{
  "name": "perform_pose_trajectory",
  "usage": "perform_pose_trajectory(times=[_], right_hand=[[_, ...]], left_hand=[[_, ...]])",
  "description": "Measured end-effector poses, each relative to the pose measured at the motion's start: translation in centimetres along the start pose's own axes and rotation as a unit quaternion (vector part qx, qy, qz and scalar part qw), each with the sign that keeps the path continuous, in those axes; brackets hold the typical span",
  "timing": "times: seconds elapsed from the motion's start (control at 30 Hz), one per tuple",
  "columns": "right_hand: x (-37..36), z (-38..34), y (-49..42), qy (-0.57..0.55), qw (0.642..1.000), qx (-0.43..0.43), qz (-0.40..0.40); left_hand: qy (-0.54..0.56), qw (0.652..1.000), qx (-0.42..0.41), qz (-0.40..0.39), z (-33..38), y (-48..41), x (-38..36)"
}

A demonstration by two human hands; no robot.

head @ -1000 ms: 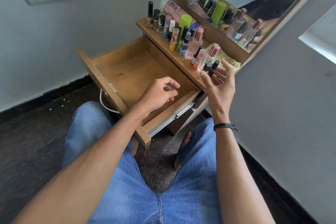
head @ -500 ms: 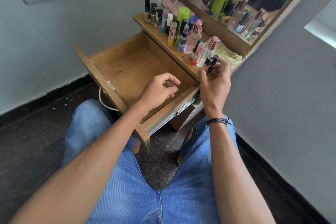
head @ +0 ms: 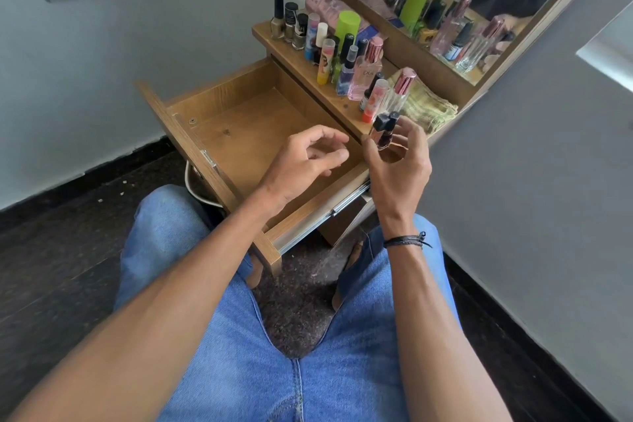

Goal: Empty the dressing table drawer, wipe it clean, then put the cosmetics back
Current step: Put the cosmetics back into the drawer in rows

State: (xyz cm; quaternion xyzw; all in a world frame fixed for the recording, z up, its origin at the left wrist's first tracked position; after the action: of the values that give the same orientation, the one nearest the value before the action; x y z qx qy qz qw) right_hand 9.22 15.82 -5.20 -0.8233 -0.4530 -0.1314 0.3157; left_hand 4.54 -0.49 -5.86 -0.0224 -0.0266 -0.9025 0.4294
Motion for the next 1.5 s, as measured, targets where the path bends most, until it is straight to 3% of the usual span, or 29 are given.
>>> perform_pose_trajectory(times=[0.27, 0.5, 0.8, 1.03, 1.2, 1.3, 1.5], right_hand=[[-2.8, -1.6, 1.6, 0.011, 0.996, 0.048, -0.078], [-4.4, -1.2, 1.8, -0.017, 0.99, 0.009, -0.138], [-5.0, -1.1, 1.1, -0.118, 0.958, -0.044, -0.259], [-5.5, -0.4, 0.8, -0.106, 0.954, -0.062, -0.272], [-6.0, -0.6, 1.0, -0.069, 0.959, -0.063, -0.268], [-6.4, -0.5, 0.6, 0.011, 0.958, -0.052, -0.283], [-8.4, -0.7, -0.6, 0.157, 0.927, -0.031, -0.339]], left_hand=[[0.02, 0.998, -0.028, 0.044, 0.3, 0.2, 0.7], [-0.026, 0.995, 0.005, 0.099, -0.5, 0.0, 1.9], [-0.061, 0.99, 0.041, 0.117, -1.3, -0.1, 3.1], [-0.079, 0.986, 0.078, 0.122, -2.0, -0.3, 3.9], [-0.016, 0.987, 0.088, 0.133, -1.9, -0.1, 4.4], [0.018, 0.986, 0.082, 0.146, -1.6, 0.1, 4.8], [0.054, 0.981, 0.068, 0.174, -1.1, 0.5, 5.4]])
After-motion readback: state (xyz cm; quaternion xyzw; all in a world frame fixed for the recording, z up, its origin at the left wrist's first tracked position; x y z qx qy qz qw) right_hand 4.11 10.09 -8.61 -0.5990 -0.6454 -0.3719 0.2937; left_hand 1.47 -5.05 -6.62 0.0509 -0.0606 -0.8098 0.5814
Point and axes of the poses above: each hand's wrist, its own y-axis away from the middle knuckle, its own x-axis out of the back of the hand, z = x × y, the point moved 3 cm from there along -y, towards the middle knuckle, and after that the axes turned 14 degrees about -z, right-handed, at the moved point
